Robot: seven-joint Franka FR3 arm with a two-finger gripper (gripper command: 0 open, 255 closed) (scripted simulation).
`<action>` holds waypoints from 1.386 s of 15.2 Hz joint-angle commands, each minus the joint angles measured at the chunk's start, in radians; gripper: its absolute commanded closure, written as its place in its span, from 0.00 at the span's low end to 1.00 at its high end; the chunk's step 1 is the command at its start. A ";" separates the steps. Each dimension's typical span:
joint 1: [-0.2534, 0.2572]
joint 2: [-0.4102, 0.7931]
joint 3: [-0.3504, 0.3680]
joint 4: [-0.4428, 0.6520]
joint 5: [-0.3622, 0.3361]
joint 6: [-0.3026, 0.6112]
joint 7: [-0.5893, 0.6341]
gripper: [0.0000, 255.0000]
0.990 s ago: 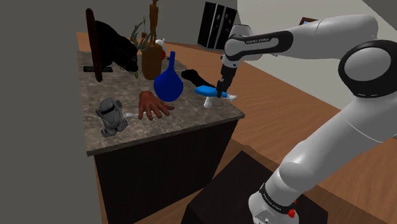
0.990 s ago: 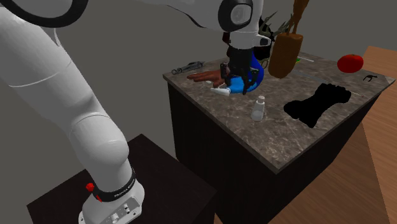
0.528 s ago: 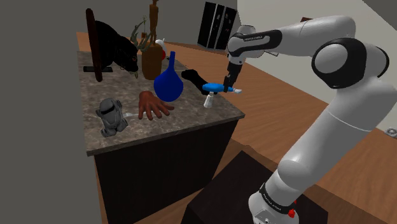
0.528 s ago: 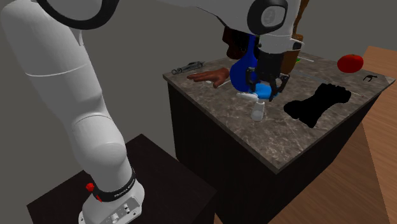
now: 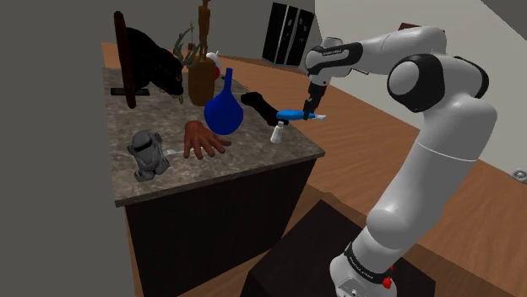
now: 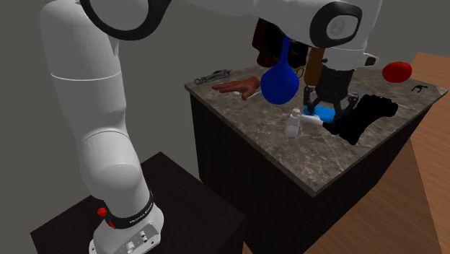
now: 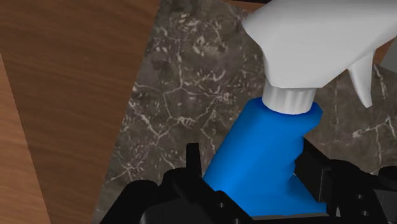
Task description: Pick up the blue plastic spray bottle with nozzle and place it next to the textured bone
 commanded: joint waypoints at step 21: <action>-0.012 0.105 0.007 -0.167 0.039 0.267 -0.025 1.00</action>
